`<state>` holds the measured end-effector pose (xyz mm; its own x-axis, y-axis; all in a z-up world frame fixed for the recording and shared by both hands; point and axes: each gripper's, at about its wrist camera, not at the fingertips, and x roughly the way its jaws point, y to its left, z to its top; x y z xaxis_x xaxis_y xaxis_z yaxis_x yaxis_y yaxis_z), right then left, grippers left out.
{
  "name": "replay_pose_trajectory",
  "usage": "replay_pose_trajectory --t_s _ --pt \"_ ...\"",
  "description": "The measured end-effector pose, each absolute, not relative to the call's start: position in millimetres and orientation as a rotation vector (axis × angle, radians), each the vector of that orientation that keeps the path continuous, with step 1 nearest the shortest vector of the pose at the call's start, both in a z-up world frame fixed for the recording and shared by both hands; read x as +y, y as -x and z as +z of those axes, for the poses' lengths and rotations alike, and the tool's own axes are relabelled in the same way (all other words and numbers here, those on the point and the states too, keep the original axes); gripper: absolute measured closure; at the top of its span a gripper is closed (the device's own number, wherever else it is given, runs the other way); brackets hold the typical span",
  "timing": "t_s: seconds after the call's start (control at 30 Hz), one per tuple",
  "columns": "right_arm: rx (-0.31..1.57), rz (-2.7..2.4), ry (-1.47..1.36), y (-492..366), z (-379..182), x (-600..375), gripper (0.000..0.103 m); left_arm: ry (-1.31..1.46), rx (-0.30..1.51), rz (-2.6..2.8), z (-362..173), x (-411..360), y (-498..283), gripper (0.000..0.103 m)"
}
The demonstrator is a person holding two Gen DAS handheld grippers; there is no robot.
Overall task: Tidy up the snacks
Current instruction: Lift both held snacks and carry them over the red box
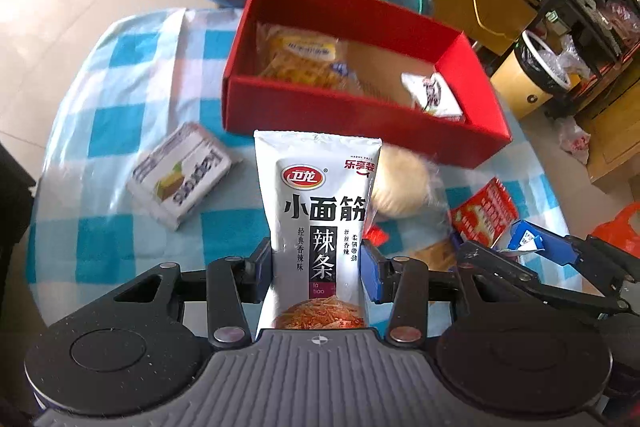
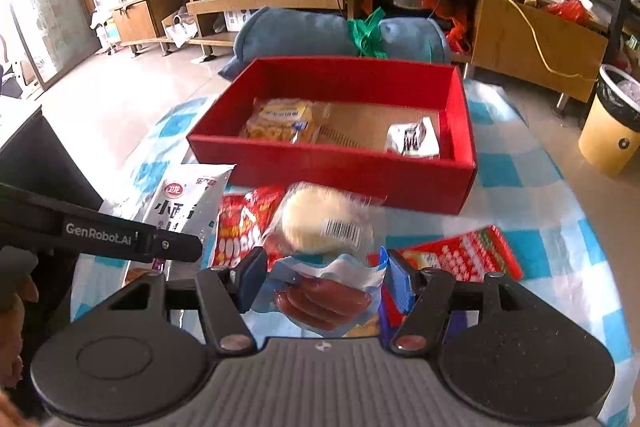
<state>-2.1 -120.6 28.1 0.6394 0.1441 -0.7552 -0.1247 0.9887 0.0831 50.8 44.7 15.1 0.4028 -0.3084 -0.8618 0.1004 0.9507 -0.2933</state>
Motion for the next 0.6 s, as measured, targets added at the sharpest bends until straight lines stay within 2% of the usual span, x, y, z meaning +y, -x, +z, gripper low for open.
replay_pose_trajectory --t_s 0.6 --pt "0.793 0.131 -0.027 -70.0 52.2 -142.0 0.045 0.181 1.056 -0.26 37.4 14.4 -117.4 0.051"
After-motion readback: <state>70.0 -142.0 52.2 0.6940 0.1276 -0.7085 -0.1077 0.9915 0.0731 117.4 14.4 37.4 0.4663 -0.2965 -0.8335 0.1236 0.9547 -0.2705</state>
